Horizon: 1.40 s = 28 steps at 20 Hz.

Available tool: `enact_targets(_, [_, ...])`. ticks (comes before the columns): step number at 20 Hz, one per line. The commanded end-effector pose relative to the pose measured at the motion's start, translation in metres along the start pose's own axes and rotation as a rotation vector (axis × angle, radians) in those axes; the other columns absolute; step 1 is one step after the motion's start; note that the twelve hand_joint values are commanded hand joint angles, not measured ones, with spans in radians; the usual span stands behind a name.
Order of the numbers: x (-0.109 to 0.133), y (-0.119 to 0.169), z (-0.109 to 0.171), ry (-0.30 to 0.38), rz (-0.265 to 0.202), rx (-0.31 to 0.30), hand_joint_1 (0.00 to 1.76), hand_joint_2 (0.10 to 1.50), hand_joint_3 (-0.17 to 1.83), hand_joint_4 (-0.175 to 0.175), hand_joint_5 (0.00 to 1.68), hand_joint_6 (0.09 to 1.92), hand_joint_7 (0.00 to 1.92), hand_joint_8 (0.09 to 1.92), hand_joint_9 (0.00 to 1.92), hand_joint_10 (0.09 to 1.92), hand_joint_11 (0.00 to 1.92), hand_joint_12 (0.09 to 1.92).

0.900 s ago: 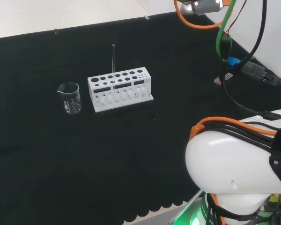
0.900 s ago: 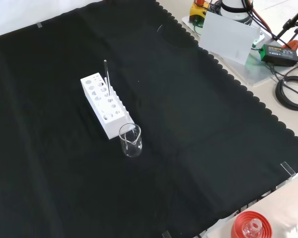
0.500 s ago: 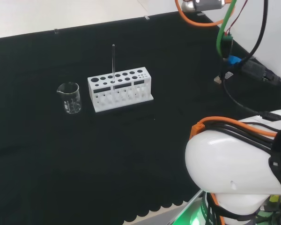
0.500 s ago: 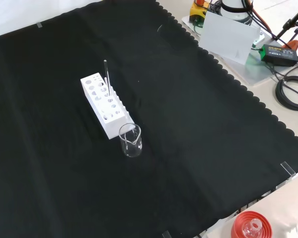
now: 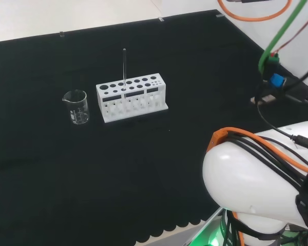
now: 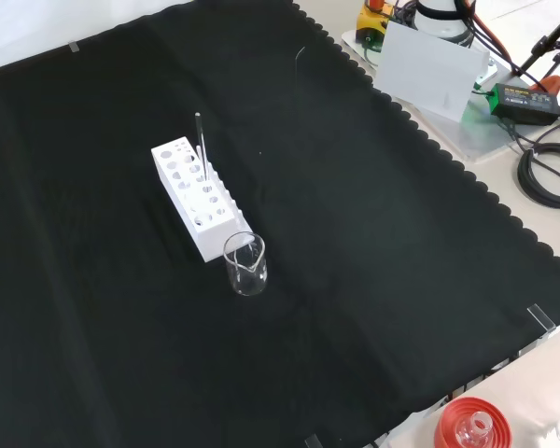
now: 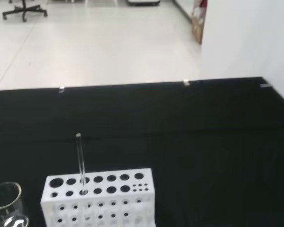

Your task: Take the glass rod from the white test tube rack.

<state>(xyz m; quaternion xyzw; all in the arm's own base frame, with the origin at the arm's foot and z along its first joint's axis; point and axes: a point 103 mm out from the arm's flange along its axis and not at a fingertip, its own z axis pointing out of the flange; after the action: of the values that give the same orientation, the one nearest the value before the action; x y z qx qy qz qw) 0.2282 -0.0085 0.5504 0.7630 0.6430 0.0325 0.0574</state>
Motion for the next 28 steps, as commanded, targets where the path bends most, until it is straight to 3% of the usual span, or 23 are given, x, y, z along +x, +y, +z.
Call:
enact_targets(1, [-0.007, -0.012, 0.0, -0.031, 0.048, 0.035, 0.46, 1.09, -0.04, -0.054, 0.14, 0.09, 0.0, 0.56, 0.0, 0.83, 0.0, 1.27])
enact_targets(10, [-0.007, -0.01, 0.002, -0.018, 0.054, 0.033, 0.47, 1.09, -0.04, -0.054, 0.14, 0.09, 0.0, 0.57, 0.0, 0.86, 0.0, 1.29])
enact_targets(15, [-0.007, -0.001, 0.006, -0.022, 0.047, 0.056, 0.46, 1.09, -0.05, -0.055, 0.14, 0.09, 0.0, 0.62, 0.13, 0.91, 0.07, 1.51])
enact_targets(18, [0.007, 0.007, 0.011, -0.033, 0.034, 0.063, 0.47, 1.09, -0.05, -0.059, 0.14, 0.09, 0.0, 0.65, 0.16, 0.91, 0.1, 1.52])
enact_targets(24, [-0.002, 0.022, 0.019, -0.006, 0.013, 0.077, 0.49, 1.09, -0.05, -0.061, 0.16, 0.09, 0.0, 0.69, 0.12, 0.92, 0.08, 1.51])
enact_targets(28, [0.003, 0.034, 0.027, 0.0, -0.015, 0.093, 0.5, 1.09, -0.06, -0.062, 0.2, 0.09, 0.04, 0.74, 0.2, 0.93, 0.16, 1.48])
